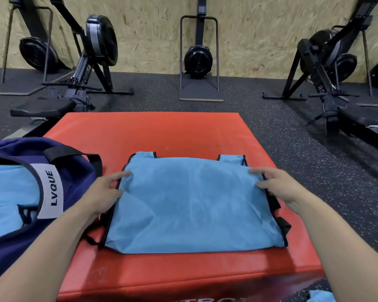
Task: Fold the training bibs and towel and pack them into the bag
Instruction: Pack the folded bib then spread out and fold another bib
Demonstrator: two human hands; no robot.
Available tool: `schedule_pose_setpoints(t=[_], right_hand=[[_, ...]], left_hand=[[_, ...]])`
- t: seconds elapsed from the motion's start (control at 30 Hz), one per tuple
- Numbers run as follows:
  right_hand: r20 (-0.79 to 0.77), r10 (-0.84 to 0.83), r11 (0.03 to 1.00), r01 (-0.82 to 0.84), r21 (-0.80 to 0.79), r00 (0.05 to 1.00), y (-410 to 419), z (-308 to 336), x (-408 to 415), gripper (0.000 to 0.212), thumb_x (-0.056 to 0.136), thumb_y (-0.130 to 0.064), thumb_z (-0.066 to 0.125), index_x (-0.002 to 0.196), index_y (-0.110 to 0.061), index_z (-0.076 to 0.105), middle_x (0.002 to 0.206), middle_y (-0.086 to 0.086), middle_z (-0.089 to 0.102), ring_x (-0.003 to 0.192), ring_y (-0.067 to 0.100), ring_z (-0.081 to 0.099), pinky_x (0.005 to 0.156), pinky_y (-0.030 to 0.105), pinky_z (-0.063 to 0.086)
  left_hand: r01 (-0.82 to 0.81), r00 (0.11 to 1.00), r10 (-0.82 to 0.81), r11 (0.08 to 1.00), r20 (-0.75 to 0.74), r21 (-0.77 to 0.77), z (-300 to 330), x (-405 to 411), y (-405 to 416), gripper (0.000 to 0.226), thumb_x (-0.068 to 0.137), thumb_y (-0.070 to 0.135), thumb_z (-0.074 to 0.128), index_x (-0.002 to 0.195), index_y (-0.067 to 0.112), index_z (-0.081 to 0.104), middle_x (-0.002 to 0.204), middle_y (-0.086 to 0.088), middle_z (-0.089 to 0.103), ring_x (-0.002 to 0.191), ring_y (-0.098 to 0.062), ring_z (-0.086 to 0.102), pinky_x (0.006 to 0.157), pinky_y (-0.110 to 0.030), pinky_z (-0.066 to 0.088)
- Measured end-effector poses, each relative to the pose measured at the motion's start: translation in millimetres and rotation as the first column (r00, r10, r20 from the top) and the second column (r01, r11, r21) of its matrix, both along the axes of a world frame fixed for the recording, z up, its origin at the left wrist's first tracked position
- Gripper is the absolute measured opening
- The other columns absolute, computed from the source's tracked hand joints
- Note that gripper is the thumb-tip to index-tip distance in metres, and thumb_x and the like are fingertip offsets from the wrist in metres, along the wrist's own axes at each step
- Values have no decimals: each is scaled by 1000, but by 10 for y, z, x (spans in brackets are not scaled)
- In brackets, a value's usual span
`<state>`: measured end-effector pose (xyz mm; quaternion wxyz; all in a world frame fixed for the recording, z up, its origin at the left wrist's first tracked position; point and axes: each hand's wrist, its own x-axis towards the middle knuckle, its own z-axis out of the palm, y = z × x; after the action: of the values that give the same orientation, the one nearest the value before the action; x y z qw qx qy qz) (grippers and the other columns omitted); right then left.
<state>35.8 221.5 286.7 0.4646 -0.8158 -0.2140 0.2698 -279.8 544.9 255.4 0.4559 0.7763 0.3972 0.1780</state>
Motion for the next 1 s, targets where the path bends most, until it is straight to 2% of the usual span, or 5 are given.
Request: schedule_pose_setpoints(t=[0.43, 0.57, 0.67, 0.77, 1.0], right_hand=[[152, -53, 998, 57, -25, 987, 330, -169, 110, 50, 93, 7, 46, 132, -19, 64, 121, 2, 63, 96, 13, 59, 74, 18, 50], [220, -28, 998, 41, -56, 975, 408, -231, 182, 52, 94, 4, 44, 138, -20, 59, 135, 3, 59, 96, 14, 58, 67, 13, 44], [457, 67, 960, 68, -272, 887, 479, -365, 113, 49, 96, -12, 48, 145, -21, 51, 144, 7, 53, 115, 23, 55, 93, 26, 47], [750, 163, 958, 79, -275, 642, 695, -486, -243, 59, 96, -46, 33, 147, -18, 48, 154, 13, 41, 143, 34, 35, 119, 48, 26], [623, 556, 815, -212, -540, 550, 863, -793, -988, 83, 86, -70, -9, 160, -35, 7, 167, -9, -3, 153, 11, -10, 124, 38, -9]], left_hand=[[-43, 995, 46, 999, 93, -33, -95, 258, 223, 74, 80, -15, 48, 128, 40, 63, 119, -2, 71, 94, -16, 68, 79, -40, 58], [-24, 999, 22, 996, 23, 88, -185, 317, 282, 70, 84, -14, 47, 137, 30, 58, 128, 0, 64, 102, -15, 65, 67, -9, 50], [48, 985, 14, 932, -171, 358, -247, 354, 247, 61, 90, -5, 48, 147, 18, 49, 156, -7, 39, 134, -28, 47, 102, -17, 40], [141, 978, -4, 746, -208, 651, -283, 479, -103, 52, 96, 15, 47, 148, 13, 46, 161, -14, 30, 145, -36, 33, 116, -49, 30], [371, 912, -156, 705, -379, 605, -661, 452, -774, 79, 92, 53, 3, 158, 16, 26, 166, 2, 12, 154, -14, 8, 123, -34, 0]])
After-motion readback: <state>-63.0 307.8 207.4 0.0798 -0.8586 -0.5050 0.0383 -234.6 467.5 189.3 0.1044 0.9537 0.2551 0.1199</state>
